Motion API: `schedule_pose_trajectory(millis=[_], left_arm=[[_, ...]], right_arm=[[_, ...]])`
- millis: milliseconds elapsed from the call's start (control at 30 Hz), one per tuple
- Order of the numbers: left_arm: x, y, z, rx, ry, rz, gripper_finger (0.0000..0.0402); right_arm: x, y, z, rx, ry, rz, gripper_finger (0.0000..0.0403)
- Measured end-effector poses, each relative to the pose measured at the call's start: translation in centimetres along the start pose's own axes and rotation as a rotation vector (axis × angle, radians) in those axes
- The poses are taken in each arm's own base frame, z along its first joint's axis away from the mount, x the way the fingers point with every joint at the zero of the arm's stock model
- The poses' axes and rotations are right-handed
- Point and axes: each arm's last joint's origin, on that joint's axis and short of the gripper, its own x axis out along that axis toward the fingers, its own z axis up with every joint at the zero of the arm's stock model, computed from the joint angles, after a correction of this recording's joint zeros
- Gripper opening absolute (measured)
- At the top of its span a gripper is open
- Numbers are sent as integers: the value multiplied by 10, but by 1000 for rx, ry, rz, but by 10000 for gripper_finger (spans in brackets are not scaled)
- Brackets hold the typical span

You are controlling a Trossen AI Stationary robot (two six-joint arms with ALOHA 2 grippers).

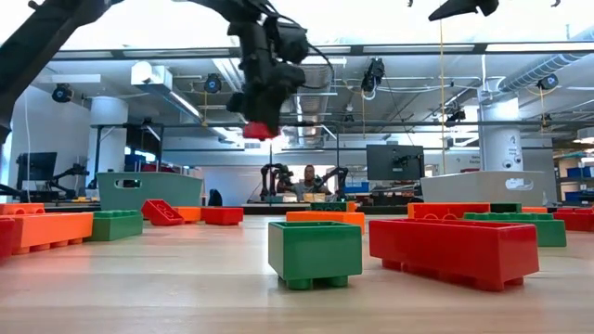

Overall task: Sort blocks
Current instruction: Put the red game piece into the orange bin

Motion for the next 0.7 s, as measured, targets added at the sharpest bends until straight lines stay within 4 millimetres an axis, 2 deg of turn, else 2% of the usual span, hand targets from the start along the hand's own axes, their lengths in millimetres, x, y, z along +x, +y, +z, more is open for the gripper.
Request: schedule_pose_trajectory(millis=[100,200,400,567,633,700], left_arm=[[-17,17,-8,-54,-23,3,112],[-39,25,-25,-91,-46,0,112],[-89,26,-82,-192,-88,-74,112],[-130,19,-137,-324,-120,-193,112],[-143,9,-156,-363,-125,-290,112],[-155,-7,-176,-316,-104,-395,112]], right_arm=[[0,0,0,1,-3,-9,354],[0,-1,0,2,-10,-26,354],[1,-2,1,-3,-33,-93,354],[4,-2,1,-21,-42,-145,354],[6,-2,0,-28,-41,-161,354],[9,0,0,-46,-39,-174,354]])
